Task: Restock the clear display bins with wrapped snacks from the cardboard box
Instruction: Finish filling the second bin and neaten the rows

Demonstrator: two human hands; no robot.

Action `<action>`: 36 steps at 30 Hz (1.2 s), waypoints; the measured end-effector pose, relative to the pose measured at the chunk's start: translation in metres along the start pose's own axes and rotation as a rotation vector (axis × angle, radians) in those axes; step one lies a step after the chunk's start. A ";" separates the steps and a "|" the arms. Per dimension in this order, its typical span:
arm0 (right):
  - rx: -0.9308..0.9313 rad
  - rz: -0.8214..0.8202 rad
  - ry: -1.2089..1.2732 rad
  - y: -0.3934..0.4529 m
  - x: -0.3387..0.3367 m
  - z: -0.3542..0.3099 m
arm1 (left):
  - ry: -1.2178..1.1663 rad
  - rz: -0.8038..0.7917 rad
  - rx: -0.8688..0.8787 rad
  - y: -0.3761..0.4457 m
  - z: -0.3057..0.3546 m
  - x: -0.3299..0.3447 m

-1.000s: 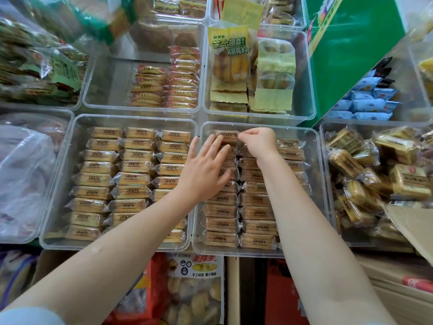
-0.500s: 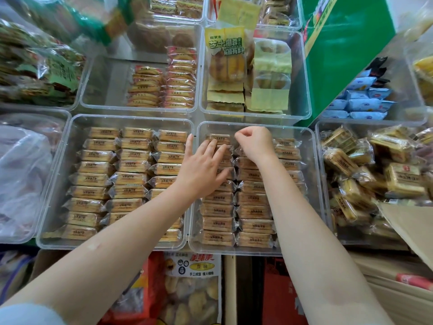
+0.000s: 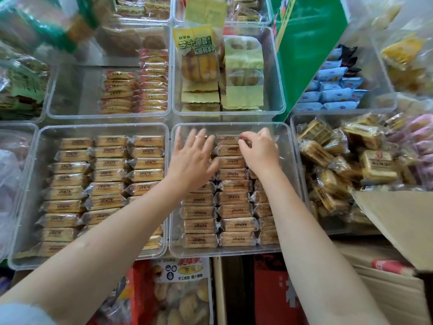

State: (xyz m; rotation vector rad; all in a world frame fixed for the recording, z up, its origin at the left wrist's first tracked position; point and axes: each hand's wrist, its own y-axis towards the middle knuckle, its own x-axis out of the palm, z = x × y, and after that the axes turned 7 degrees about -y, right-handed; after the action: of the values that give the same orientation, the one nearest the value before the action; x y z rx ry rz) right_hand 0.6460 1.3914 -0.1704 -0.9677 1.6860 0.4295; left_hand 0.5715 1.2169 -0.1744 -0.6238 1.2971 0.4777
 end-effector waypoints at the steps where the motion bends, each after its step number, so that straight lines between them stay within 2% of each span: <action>1: 0.009 0.032 -0.051 0.002 0.001 -0.003 | -0.018 -0.025 0.050 0.001 0.005 0.002; 3: 0.048 0.125 -0.170 0.005 0.002 -0.007 | -0.064 -0.067 0.122 0.002 0.013 0.008; 6: 0.070 0.193 -0.215 0.008 0.003 -0.008 | -0.087 -0.096 0.113 0.001 0.016 0.015; 14: 0.109 0.051 0.060 0.020 0.008 -0.006 | -0.059 -0.089 0.116 -0.001 0.010 0.018; 20: 0.069 0.046 0.271 0.005 0.007 0.011 | -0.160 -0.001 0.052 -0.003 0.012 0.016; 26: 0.045 0.065 0.227 0.005 0.009 0.013 | -0.149 0.005 0.068 -0.008 0.013 0.017; 31: 0.109 0.078 0.199 0.013 0.010 0.009 | -0.132 -0.081 0.068 -0.005 0.014 0.014; 36: 0.103 0.059 0.164 0.016 0.011 0.011 | -0.140 -0.094 0.060 -0.008 0.013 0.017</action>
State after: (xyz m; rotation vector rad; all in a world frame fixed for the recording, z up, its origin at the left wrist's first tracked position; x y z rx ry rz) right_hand 0.6397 1.4049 -0.1872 -0.8995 1.8701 0.3056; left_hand 0.5901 1.2191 -0.1882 -0.5875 1.1400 0.3969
